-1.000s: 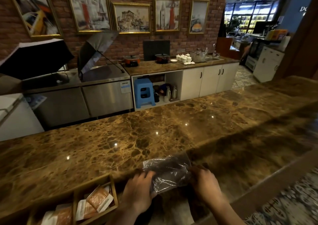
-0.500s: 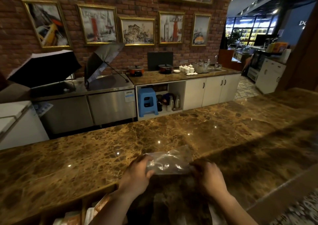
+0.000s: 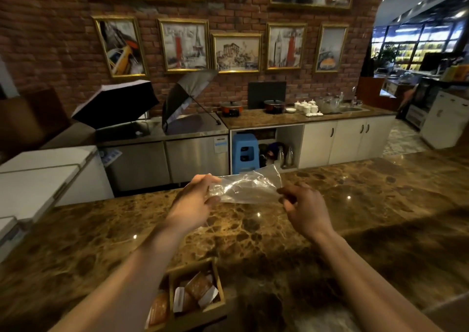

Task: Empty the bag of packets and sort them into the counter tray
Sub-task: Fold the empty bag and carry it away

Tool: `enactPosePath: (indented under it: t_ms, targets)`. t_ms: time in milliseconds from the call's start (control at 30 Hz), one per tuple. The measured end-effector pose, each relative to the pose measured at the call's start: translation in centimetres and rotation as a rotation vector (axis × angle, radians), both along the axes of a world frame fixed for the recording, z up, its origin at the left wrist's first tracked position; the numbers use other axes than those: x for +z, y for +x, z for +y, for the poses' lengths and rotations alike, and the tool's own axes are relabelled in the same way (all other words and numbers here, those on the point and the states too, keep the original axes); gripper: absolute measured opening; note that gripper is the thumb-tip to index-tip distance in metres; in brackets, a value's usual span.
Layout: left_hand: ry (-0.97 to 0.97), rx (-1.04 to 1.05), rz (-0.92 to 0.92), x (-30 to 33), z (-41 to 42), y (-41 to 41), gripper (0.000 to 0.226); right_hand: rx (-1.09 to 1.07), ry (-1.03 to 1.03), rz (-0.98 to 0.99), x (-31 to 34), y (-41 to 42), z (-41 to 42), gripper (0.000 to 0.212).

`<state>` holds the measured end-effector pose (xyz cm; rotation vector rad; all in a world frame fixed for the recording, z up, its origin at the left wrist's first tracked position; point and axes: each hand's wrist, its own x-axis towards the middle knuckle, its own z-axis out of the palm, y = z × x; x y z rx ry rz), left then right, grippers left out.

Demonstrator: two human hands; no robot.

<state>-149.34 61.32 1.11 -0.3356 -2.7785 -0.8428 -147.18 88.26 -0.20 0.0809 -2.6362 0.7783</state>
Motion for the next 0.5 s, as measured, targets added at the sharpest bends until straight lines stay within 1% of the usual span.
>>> enactPosePath:
  t_ms: [233,500]
  targets:
    - [0.040,0.006,0.116,2.3,-1.8,-0.1,0.036,0.018,0.003,0.080,2.8,-0.3,-1.9,0.027]
    - [0.063,0.026,0.106,3.4,-2.1,0.7,0.038,0.008,0.027,0.100,4.1,0.4,-2.4,0.029]
